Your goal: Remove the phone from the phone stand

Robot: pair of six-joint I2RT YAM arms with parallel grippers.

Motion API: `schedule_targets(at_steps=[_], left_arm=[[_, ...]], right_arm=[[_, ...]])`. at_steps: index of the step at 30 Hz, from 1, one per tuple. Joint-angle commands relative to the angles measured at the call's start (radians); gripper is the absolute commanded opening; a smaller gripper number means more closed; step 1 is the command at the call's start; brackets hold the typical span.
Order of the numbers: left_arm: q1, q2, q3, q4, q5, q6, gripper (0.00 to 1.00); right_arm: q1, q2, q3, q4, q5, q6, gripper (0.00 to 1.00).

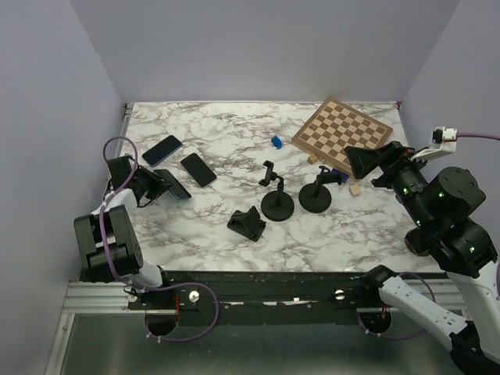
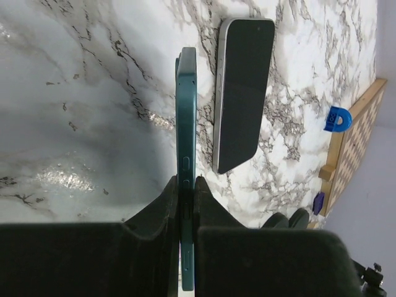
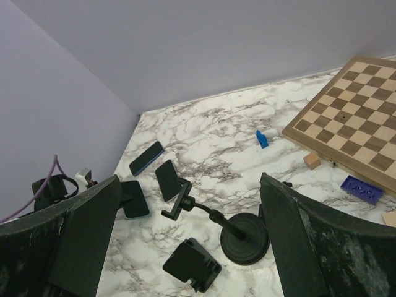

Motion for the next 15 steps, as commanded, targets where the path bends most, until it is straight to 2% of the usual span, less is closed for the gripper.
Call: schedule_targets(at_steps=[1, 7, 15], left_arm=[[0.008, 0.054, 0.016, 0.046, -0.022, -0.049, 0.13], [0.007, 0.096, 0.009, 0.113, 0.001, -0.095, 0.17], [0.007, 0.148, 0.02, 0.137, 0.057, -0.125, 0.38]], right_arm=[[0.003, -0.011, 0.006, 0.005, -0.003, 0.014, 1.0], [0.003, -0.008, -0.001, 0.005, -0.01, 0.026, 1.0], [0.004, 0.0, -0.01, 0.013, -0.023, 0.041, 1.0]])
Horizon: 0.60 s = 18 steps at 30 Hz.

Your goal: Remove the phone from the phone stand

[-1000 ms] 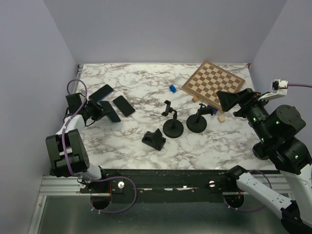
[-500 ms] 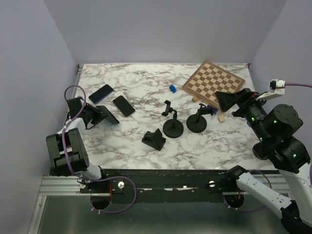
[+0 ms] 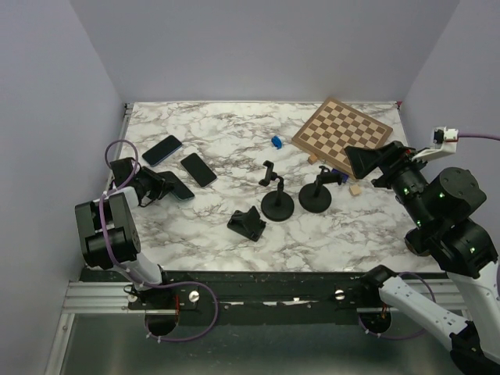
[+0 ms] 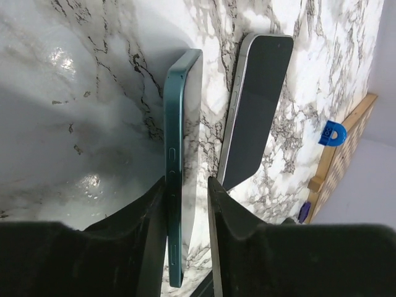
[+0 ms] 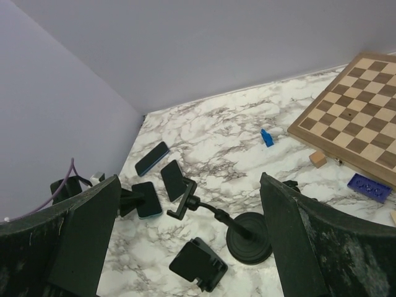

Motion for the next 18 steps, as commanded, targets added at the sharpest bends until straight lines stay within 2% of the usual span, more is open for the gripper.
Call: schedule_targets(at_steps=[1, 4, 7, 9, 12, 13, 18], left_arm=[[0.005, 0.039, 0.018, 0.05, 0.069, -0.047, 0.41], [0.005, 0.006, 0.009, 0.029, 0.055, -0.053, 0.52], [0.003, -0.038, 0.033, -0.06, 0.016, -0.023, 0.62], [-0.004, -0.065, 0.056, -0.121, -0.019, 0.006, 0.74], [-0.018, -0.097, 0.094, -0.201, -0.078, 0.039, 0.79], [-0.024, -0.106, 0.107, -0.235, -0.109, 0.052, 0.87], [-0.035, -0.231, 0.113, -0.321, -0.271, 0.079, 0.89]], right_arm=[[0.004, 0.006, -0.009, 0.011, -0.024, 0.016, 1.0], [0.004, 0.014, -0.001, -0.001, -0.027, 0.018, 1.0], [0.004, 0.016, 0.004, -0.007, -0.02, 0.017, 1.0], [0.004, 0.019, 0.007, -0.008, -0.02, 0.017, 1.0], [0.004, 0.027, 0.01, -0.006, -0.029, 0.021, 1.0], [0.003, 0.03, 0.011, -0.005, -0.033, 0.025, 1.0], [0.004, 0.045, 0.0, 0.003, -0.055, 0.044, 1.0]])
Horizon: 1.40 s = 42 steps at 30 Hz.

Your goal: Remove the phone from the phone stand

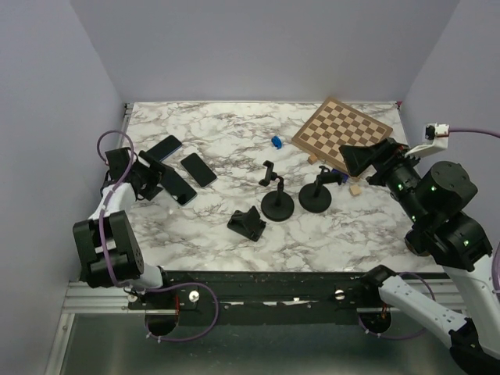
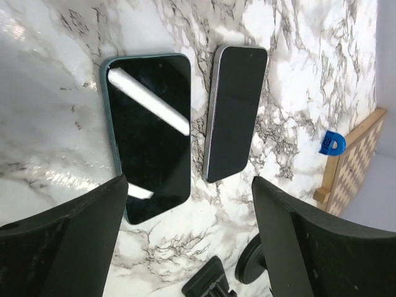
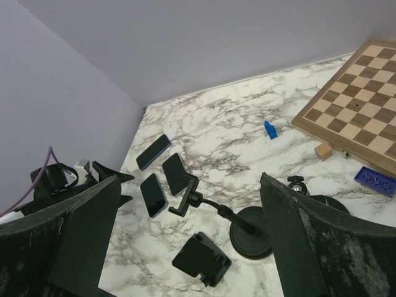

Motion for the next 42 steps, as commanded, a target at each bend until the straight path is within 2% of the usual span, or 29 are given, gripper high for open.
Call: schedule_targets(at_steps=[1, 5, 7, 9, 13, 18, 21, 24, 27, 30, 34, 38, 42], left_arm=[[-0.015, -0.164, 0.011, -0.111, -0.204, 0.052, 0.89], [-0.048, -0.29, 0.01, -0.117, -0.276, 0.087, 0.88], [-0.108, -0.342, 0.018, -0.078, -0.271, 0.133, 0.87], [-0.221, -0.39, 0.045, -0.05, -0.28, 0.18, 0.87], [-0.434, -0.423, 0.186, -0.016, -0.259, 0.248, 0.86], [-0.577, -0.376, 0.416, 0.005, -0.147, 0.352, 0.86], [-0.646, -0.378, 0.442, 0.017, -0.129, 0.457, 0.85], [-0.692, -0.426, 0.355, 0.064, -0.147, 0.529, 0.85], [-0.706, -0.485, 0.29, 0.073, -0.155, 0.551, 0.85], [-0.757, -0.554, 0.264, 0.076, -0.223, 0.614, 0.85], [-0.835, -0.611, 0.214, 0.107, -0.313, 0.677, 0.86], [-0.893, -0.629, 0.211, 0.1, -0.371, 0.723, 0.86], [-0.941, -0.639, 0.201, 0.104, -0.401, 0.752, 0.87]], right_arm=[[0.004, 0.016, 0.0, 0.003, -0.036, 0.024, 1.0], [0.004, 0.044, 0.001, -0.025, -0.031, 0.028, 1.0], [0.003, 0.064, 0.005, -0.052, -0.015, 0.026, 1.0], [0.003, 0.084, 0.014, -0.086, 0.013, 0.029, 1.0], [0.004, 0.124, 0.021, -0.138, 0.047, 0.046, 1.0], [0.003, 0.17, 0.019, -0.167, 0.105, 0.067, 1.0], [0.003, 0.208, 0.04, -0.224, 0.25, 0.109, 1.0], [0.004, 0.263, 0.081, -0.334, 0.48, 0.22, 1.0], [0.004, 0.314, 0.105, -0.386, 0.634, 0.273, 1.0], [-0.007, 0.381, 0.118, -0.414, 0.762, 0.309, 1.0], [-0.104, 0.45, 0.118, -0.387, 0.773, 0.296, 1.0], [-0.33, 0.458, 0.057, -0.306, 0.614, 0.237, 1.0], [-0.44, 0.465, 0.039, -0.385, 0.66, 0.303, 1.0]])
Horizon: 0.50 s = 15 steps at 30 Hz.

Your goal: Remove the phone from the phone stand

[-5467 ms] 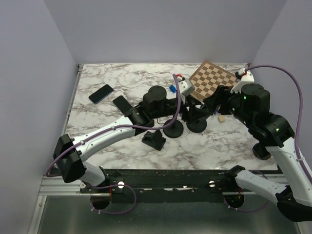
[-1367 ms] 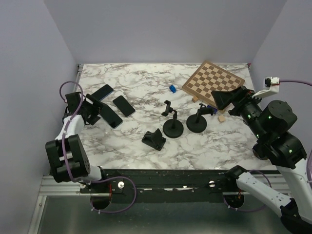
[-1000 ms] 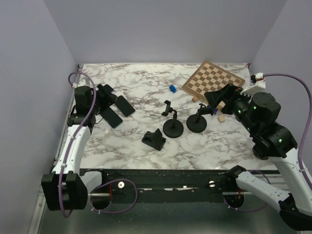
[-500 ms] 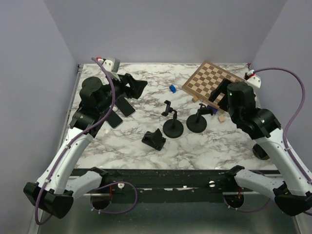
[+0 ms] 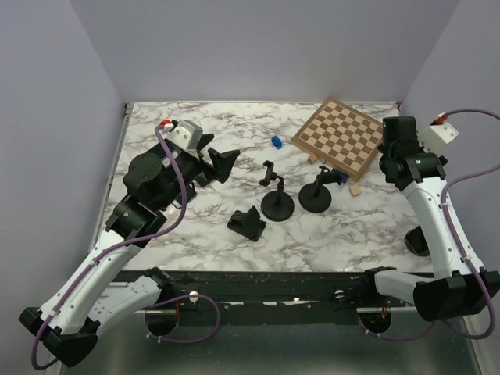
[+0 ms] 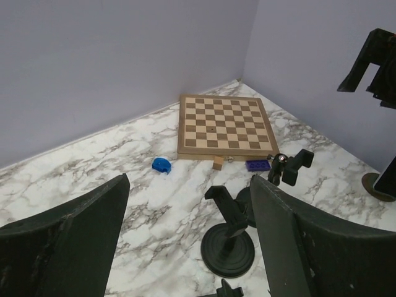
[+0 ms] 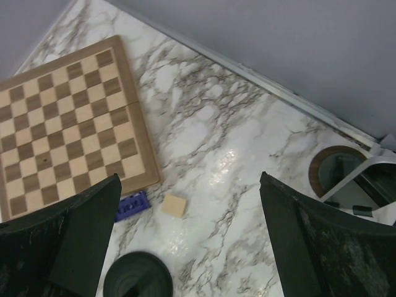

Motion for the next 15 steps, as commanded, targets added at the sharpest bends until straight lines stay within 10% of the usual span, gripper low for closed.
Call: schedule_targets(at_steps=[1, 15], left_arm=[[-0.048, -0.009, -0.018, 0.018, -0.109, 0.073, 0.87], [-0.117, 0.006, -0.022, 0.018, -0.117, 0.071, 0.87]], right_arm=[[-0.086, -0.017, -0.037, -0.055, 0.05, 0.054, 1.0], [-0.529, -0.179, -0.324, 0.065, -0.097, 0.013, 1.0]])
